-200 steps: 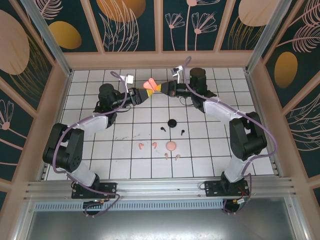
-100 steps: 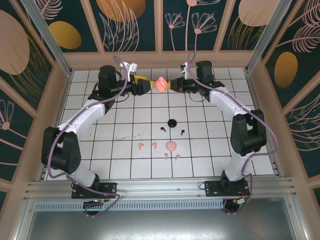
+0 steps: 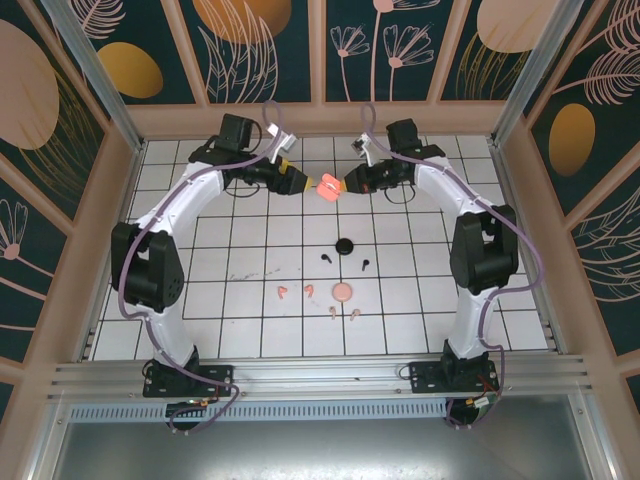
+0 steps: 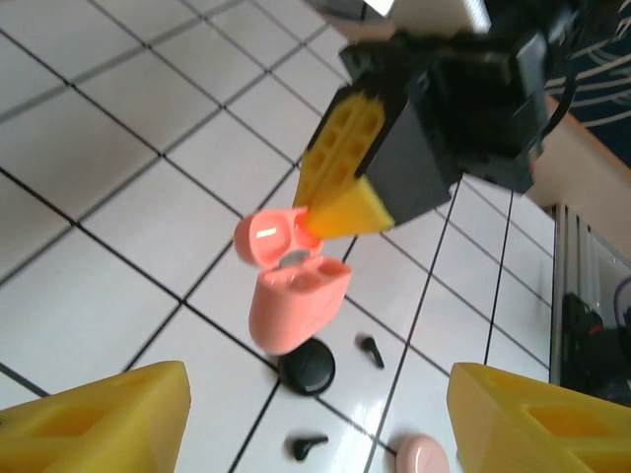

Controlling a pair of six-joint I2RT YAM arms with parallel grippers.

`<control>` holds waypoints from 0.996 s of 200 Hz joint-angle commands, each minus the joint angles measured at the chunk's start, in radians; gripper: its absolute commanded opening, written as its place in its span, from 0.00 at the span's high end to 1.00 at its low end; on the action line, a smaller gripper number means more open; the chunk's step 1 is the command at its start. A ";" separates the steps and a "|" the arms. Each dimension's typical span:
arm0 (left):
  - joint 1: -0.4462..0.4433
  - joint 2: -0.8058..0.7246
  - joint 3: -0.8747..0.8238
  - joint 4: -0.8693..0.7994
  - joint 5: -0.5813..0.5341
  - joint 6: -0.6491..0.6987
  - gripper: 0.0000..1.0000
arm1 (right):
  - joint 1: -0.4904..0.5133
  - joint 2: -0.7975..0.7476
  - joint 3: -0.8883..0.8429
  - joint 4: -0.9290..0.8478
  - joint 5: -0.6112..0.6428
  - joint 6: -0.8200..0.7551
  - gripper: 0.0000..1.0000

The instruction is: Insert the wireless bluetooth earbuds into the charging case

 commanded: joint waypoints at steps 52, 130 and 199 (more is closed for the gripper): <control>-0.004 0.052 0.045 -0.154 0.133 0.131 0.35 | 0.031 0.009 0.053 -0.094 -0.072 -0.074 1.00; -0.009 0.064 0.015 -0.152 0.169 0.152 0.38 | 0.082 0.033 0.129 -0.107 -0.092 -0.056 1.00; -0.008 0.063 0.023 -0.152 0.180 0.165 0.51 | 0.106 0.056 0.183 -0.127 -0.085 -0.052 1.00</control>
